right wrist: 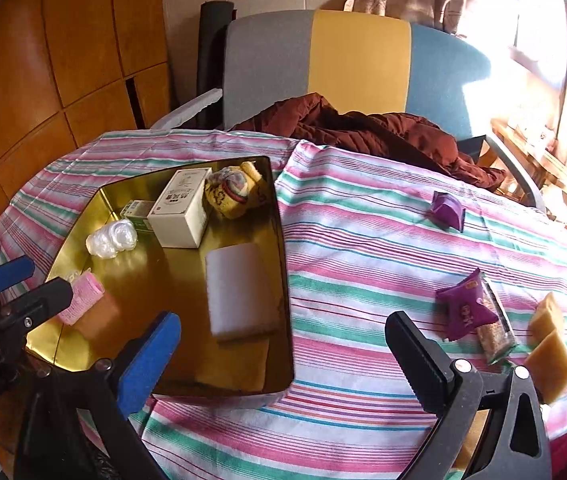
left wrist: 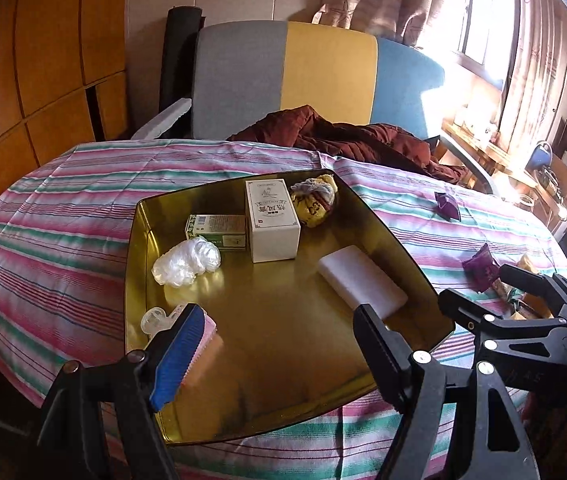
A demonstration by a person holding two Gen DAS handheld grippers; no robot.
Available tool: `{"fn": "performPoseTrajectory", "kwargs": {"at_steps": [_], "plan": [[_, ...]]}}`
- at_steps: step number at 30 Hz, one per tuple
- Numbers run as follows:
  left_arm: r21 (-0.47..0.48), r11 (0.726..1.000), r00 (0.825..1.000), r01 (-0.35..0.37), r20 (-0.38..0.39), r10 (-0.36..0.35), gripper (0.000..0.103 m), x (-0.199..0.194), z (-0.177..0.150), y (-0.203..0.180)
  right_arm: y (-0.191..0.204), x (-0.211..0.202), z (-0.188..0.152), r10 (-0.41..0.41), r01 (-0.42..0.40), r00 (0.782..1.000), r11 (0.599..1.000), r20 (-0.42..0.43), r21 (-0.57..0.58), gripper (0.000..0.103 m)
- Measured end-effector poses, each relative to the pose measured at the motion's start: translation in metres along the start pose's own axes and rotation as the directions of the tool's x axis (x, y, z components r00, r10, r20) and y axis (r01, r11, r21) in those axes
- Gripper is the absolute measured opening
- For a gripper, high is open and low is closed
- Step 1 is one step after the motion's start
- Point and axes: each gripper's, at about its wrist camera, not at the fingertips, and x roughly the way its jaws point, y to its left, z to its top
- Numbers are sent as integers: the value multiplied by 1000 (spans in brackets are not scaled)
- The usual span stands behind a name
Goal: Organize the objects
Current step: 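Withdraw both grippers from the tray toward the remaining items, then grasp the yellow sponge with the left gripper and lift it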
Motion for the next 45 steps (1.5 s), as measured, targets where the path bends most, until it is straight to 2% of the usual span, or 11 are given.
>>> {"fn": "performPoseTrajectory", "kwargs": {"at_steps": [15, 20, 24, 28, 33, 37, 40, 41, 45], "plan": [[58, 993, 994, 101, -53, -98, 77, 11, -4, -25, -54, -1, -16, -69, 71, 997, 992, -22, 105, 103], [115, 982, 988, 149, -45, -145, 77, 9, 4, -46, -91, -11, -26, -121, 126, 992, 978, -41, 164, 103], [180, 964, 980, 197, -57, -190, 77, 9, 10, -72, -135, -28, -35, -184, 192, 981, 952, -53, 237, 103], [243, 931, 962, 274, -84, -261, 77, 12, 13, -106, -189, -56, -44, -280, 279, 959, 900, -49, 336, 103], [333, 873, 934, 357, -155, -323, 77, 20, 7, -157, -252, -85, -60, -395, 379, 916, 792, -71, 478, 103], [411, 813, 910, 413, -224, -349, 77, 29, -5, -200, -284, -91, -78, -339, 302, 939, 717, -64, 628, 103], [452, 774, 895, 443, -269, -356, 78, 36, -15, -229, -293, -83, -89, -296, 257, 953, 682, -63, 685, 103], [465, 759, 888, 456, -289, -357, 81, 39, -18, -238, -293, -84, -89, -291, 245, 955, 683, -52, 688, 103], [505, 706, 866, 497, -336, -370, 83, 48, -32, -269, -292, -88, -90, -292, 215, 956, 687, -8, 694, 103]]}}
